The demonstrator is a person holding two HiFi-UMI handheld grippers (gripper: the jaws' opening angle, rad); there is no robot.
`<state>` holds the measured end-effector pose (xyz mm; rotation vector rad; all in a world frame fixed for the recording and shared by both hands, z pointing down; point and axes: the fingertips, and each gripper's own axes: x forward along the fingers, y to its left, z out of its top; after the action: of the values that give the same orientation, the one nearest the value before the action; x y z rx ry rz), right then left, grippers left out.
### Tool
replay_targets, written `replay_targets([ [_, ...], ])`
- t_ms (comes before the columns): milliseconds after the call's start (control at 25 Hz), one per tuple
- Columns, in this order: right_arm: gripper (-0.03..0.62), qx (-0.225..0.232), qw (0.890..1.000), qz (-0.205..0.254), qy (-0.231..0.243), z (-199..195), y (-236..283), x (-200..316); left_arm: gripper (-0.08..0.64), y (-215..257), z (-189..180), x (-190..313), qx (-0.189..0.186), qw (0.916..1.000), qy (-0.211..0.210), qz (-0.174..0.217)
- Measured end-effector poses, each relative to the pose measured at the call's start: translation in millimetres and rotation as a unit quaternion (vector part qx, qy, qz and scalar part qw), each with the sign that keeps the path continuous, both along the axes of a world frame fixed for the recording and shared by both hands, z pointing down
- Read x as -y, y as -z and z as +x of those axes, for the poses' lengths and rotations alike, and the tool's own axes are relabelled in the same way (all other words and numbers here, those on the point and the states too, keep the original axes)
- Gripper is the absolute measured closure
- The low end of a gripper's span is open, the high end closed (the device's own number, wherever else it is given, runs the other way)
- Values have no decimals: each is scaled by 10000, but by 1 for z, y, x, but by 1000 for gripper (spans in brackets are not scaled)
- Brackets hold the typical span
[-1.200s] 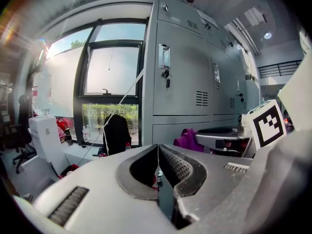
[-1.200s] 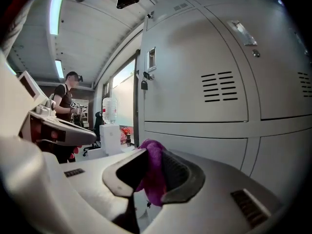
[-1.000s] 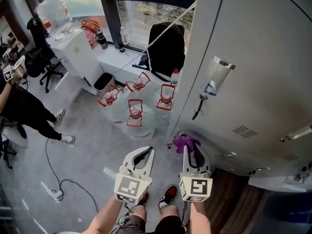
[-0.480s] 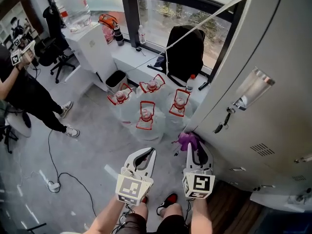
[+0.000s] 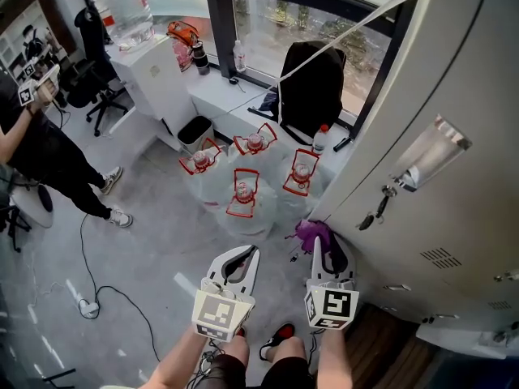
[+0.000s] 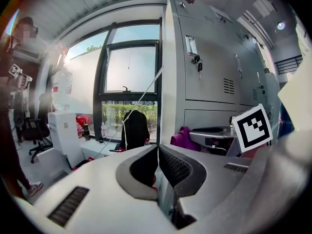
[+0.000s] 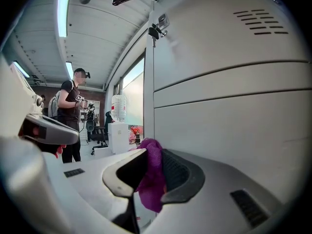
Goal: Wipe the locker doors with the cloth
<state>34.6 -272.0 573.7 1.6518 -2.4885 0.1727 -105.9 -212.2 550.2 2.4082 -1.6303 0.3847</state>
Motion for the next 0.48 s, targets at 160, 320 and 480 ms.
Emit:
replay_targets([
  [160,495,-21,10000,-40,-47,5,1,-2,532,0,5,0,10,10000,-59,-12],
  [320,499,-28,9998,-86,-176,17,2,-6,534,3,14,1,-10,9999,-148,1],
  [480,499,-51,9994,-102,-335,31,4,-12,532,6,26,0,-8,9995,-301,12],
])
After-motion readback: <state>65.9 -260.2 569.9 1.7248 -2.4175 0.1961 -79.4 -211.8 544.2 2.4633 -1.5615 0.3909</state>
